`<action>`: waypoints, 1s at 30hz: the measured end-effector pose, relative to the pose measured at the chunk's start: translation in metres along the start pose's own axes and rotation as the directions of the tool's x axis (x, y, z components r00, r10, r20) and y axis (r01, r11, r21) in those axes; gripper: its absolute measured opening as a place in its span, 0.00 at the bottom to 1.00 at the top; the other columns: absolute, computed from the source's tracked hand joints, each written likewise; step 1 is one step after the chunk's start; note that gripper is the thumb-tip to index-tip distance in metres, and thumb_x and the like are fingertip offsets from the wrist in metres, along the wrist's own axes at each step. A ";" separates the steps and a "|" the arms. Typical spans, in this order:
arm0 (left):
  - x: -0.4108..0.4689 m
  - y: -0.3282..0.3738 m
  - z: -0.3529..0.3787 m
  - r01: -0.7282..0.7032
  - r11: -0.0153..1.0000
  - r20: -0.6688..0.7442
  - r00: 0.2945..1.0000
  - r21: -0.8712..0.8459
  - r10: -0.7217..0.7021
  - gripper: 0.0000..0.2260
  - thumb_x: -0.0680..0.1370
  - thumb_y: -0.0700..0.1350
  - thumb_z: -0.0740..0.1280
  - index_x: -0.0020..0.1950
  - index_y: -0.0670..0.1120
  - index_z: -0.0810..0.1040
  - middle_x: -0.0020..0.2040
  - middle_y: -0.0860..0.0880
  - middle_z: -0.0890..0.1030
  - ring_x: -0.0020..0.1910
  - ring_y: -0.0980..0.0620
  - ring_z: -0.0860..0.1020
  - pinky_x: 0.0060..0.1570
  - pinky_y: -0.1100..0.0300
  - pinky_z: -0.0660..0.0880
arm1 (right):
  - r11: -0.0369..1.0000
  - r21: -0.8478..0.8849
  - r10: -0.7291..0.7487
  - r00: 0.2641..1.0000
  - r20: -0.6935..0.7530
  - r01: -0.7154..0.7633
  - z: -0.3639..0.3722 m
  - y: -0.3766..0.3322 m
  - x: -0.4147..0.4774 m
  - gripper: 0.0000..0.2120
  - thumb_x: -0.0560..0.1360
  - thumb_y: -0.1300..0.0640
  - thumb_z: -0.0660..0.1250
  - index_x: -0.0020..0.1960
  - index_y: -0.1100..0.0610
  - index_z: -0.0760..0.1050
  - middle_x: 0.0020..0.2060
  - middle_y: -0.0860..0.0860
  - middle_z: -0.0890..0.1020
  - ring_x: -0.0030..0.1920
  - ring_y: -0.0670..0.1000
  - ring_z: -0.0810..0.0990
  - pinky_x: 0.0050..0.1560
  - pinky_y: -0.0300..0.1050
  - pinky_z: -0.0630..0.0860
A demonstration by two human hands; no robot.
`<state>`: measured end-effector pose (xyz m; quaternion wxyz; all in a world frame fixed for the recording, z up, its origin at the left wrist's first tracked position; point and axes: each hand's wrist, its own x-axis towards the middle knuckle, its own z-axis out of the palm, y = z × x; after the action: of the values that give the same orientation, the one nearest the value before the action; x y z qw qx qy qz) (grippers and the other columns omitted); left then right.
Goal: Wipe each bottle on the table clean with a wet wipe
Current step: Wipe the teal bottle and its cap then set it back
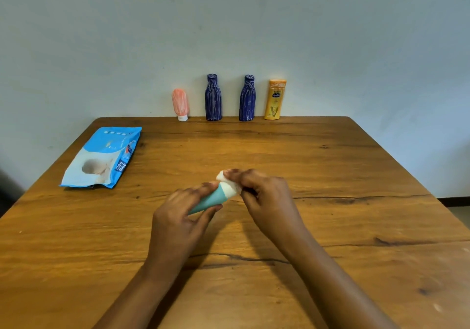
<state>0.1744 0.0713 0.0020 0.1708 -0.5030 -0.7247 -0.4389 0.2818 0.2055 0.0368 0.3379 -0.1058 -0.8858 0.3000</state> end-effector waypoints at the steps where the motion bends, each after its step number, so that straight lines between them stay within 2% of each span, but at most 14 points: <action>1: -0.001 -0.003 0.000 -0.103 0.990 0.024 0.995 0.093 0.101 0.15 0.73 0.49 0.69 0.57 0.44 0.80 0.55 0.55 0.80 0.54 0.60 0.76 0.57 0.72 0.67 | 1.000 -0.030 0.008 0.999 0.045 -0.007 0.000 0.000 0.001 0.17 0.71 0.71 0.65 0.57 0.58 0.79 0.54 0.50 0.82 0.55 0.44 0.78 0.57 0.35 0.73; 3: -0.002 -0.007 -0.001 -0.217 0.957 0.069 0.976 0.194 0.208 0.14 0.75 0.47 0.65 0.58 0.43 0.80 0.55 0.49 0.81 0.55 0.55 0.76 0.57 0.65 0.69 | 0.994 -0.107 0.011 0.996 0.091 -0.001 -0.002 0.000 0.001 0.17 0.70 0.70 0.64 0.56 0.57 0.80 0.53 0.51 0.83 0.53 0.47 0.80 0.55 0.38 0.75; 7: -0.003 -0.010 -0.001 -0.204 0.958 0.036 0.979 0.200 0.201 0.14 0.75 0.46 0.65 0.58 0.42 0.79 0.57 0.49 0.81 0.56 0.55 0.76 0.56 0.62 0.71 | 0.945 -0.293 -0.123 0.987 0.105 0.148 -0.001 -0.007 -0.016 0.16 0.65 0.66 0.64 0.51 0.58 0.82 0.48 0.51 0.84 0.47 0.48 0.83 0.46 0.39 0.78; 9: -0.002 -0.011 -0.001 -0.210 0.958 0.033 0.978 0.194 0.208 0.14 0.76 0.46 0.66 0.58 0.42 0.80 0.57 0.50 0.80 0.55 0.55 0.76 0.56 0.62 0.71 | 0.954 -0.279 -0.095 0.992 0.079 0.113 -0.003 -0.006 -0.019 0.15 0.65 0.65 0.64 0.49 0.58 0.83 0.45 0.51 0.85 0.44 0.48 0.83 0.43 0.40 0.80; 11: -0.004 -0.011 0.000 -0.246 0.947 0.055 0.969 0.209 0.239 0.13 0.76 0.46 0.66 0.58 0.42 0.80 0.57 0.49 0.80 0.56 0.53 0.77 0.56 0.62 0.71 | 0.971 -0.240 0.001 1.000 0.016 0.003 -0.008 -0.003 -0.008 0.15 0.68 0.66 0.64 0.51 0.58 0.82 0.46 0.51 0.84 0.45 0.49 0.83 0.46 0.42 0.78; 13: -0.006 -0.010 0.000 -0.275 0.934 0.088 0.961 0.228 0.261 0.13 0.76 0.45 0.65 0.58 0.42 0.79 0.57 0.47 0.81 0.56 0.52 0.77 0.55 0.60 0.71 | 0.975 -0.218 0.049 0.998 0.026 -0.042 -0.008 -0.004 0.006 0.15 0.71 0.67 0.63 0.55 0.58 0.80 0.51 0.51 0.83 0.50 0.50 0.81 0.51 0.45 0.77; 15: -0.005 -0.008 0.000 -0.269 0.935 0.086 0.963 0.231 0.255 0.13 0.77 0.45 0.65 0.58 0.41 0.79 0.56 0.46 0.82 0.56 0.52 0.77 0.56 0.60 0.71 | 0.968 -0.252 0.027 0.992 0.119 0.004 -0.001 -0.007 0.011 0.16 0.73 0.66 0.61 0.57 0.58 0.79 0.53 0.52 0.82 0.52 0.52 0.80 0.52 0.48 0.76; 17: -0.006 -0.006 0.001 -0.235 0.949 0.069 0.972 0.210 0.226 0.14 0.76 0.45 0.66 0.58 0.41 0.79 0.55 0.46 0.82 0.56 0.53 0.77 0.55 0.61 0.72 | 0.960 -0.274 -0.019 0.990 0.138 0.057 0.005 -0.008 0.002 0.17 0.72 0.64 0.59 0.58 0.58 0.79 0.54 0.53 0.82 0.52 0.52 0.81 0.51 0.47 0.78; 19: -0.007 -0.004 0.002 -0.189 0.966 0.051 0.982 0.177 0.183 0.14 0.74 0.46 0.67 0.58 0.41 0.80 0.55 0.47 0.82 0.56 0.55 0.77 0.56 0.62 0.73 | 0.952 -0.287 -0.077 0.992 0.098 0.103 0.007 -0.006 -0.014 0.17 0.70 0.65 0.62 0.57 0.60 0.79 0.53 0.55 0.82 0.52 0.53 0.82 0.49 0.44 0.79; 21: -0.008 -0.002 0.004 -0.146 0.981 0.044 0.989 0.131 0.141 0.15 0.74 0.48 0.67 0.57 0.42 0.80 0.55 0.48 0.81 0.56 0.56 0.76 0.58 0.66 0.71 | 0.932 -0.331 -0.130 0.989 0.072 0.147 0.011 0.000 -0.030 0.17 0.70 0.67 0.65 0.59 0.62 0.77 0.56 0.57 0.81 0.55 0.55 0.80 0.50 0.47 0.80; 23: -0.008 0.002 0.005 -0.078 0.996 0.026 0.997 0.044 0.077 0.16 0.73 0.49 0.68 0.57 0.43 0.79 0.55 0.50 0.80 0.56 0.58 0.76 0.58 0.69 0.70 | 0.914 -0.349 -0.195 0.979 0.063 0.205 0.010 0.004 -0.040 0.17 0.74 0.64 0.62 0.63 0.63 0.74 0.59 0.59 0.78 0.59 0.56 0.78 0.53 0.50 0.79; 25: -0.007 0.009 0.006 0.093 0.989 -0.029 0.995 -0.115 -0.097 0.16 0.70 0.48 0.73 0.56 0.45 0.80 0.54 0.53 0.81 0.55 0.61 0.77 0.56 0.70 0.72 | 0.884 -0.368 -0.260 0.958 0.122 0.287 0.008 0.010 -0.048 0.17 0.76 0.63 0.60 0.65 0.64 0.72 0.62 0.59 0.76 0.63 0.56 0.74 0.57 0.49 0.77; 27: -0.005 0.016 0.005 0.298 0.894 -0.056 0.940 -0.336 -0.335 0.17 0.66 0.46 0.74 0.54 0.49 0.80 0.49 0.61 0.82 0.52 0.63 0.79 0.51 0.72 0.73 | 0.882 -0.342 -0.294 0.946 0.139 0.325 0.008 0.020 -0.054 0.16 0.78 0.62 0.59 0.65 0.63 0.72 0.64 0.57 0.75 0.65 0.54 0.73 0.62 0.45 0.73; 30: -0.002 0.017 0.003 0.401 0.763 0.005 0.886 -0.508 -0.463 0.16 0.64 0.44 0.73 0.51 0.55 0.81 0.47 0.64 0.82 0.50 0.64 0.79 0.46 0.72 0.75 | 0.991 -0.099 -0.104 0.978 -0.182 0.087 0.003 0.023 -0.048 0.16 0.74 0.65 0.61 0.60 0.60 0.77 0.60 0.48 0.76 0.60 0.46 0.76 0.62 0.36 0.70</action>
<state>0.1906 0.0743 0.0069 -0.0262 -0.3214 -0.6722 -0.6665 0.3158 0.2035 -0.0044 0.4286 -0.1061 -0.8668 0.2317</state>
